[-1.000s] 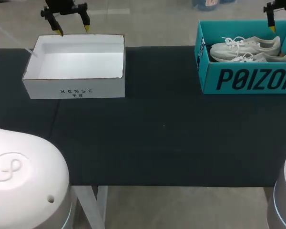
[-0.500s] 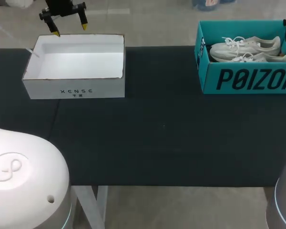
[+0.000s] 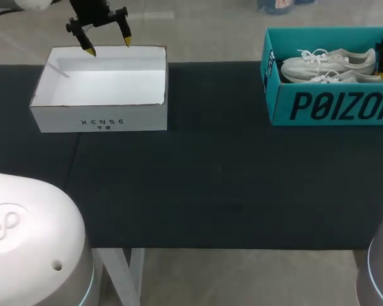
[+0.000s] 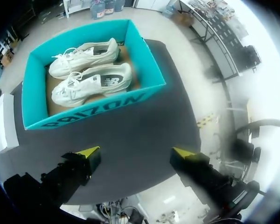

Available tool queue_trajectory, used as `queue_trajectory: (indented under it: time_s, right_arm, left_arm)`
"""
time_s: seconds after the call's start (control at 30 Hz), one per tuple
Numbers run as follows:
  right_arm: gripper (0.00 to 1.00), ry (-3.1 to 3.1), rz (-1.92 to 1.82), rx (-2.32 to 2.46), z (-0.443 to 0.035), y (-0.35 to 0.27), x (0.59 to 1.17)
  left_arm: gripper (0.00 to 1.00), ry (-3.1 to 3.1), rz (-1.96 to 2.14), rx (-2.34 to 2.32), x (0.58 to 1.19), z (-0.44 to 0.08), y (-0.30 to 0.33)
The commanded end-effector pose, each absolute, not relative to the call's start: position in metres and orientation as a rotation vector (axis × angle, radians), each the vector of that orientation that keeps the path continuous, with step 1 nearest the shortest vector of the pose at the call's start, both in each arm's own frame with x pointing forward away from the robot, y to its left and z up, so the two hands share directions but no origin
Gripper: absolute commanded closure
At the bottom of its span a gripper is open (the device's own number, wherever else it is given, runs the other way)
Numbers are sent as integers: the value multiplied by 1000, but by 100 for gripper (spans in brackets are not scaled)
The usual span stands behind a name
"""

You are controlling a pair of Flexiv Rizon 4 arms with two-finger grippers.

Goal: Take the shoe out of the shoebox, open the shoe tongue, remove and reinsert the insole, then place the shoe into the shoebox

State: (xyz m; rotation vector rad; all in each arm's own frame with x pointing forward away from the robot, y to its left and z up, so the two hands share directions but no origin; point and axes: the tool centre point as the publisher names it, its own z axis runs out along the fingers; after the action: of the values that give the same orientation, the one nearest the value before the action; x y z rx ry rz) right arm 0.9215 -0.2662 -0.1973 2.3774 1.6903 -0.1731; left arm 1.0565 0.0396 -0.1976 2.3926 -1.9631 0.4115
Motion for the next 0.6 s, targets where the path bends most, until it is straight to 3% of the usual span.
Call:
queue_trajectory:
  time_s: [0.03,0.4,0.6]
  right_arm:
    - [0,1708,-122,2377,-197,-268,912]
    - [0,1883,-28,2358,-197,-260,907]
    - [0,1946,-53,2322,-199,-259,909]
  left_arm:
    - [0,-2097,328,2195,1048,-190,41]
    - [0,-2322,54,2000,1004,-200,32]
    - [0,-2309,157,2148,999,-212,32]
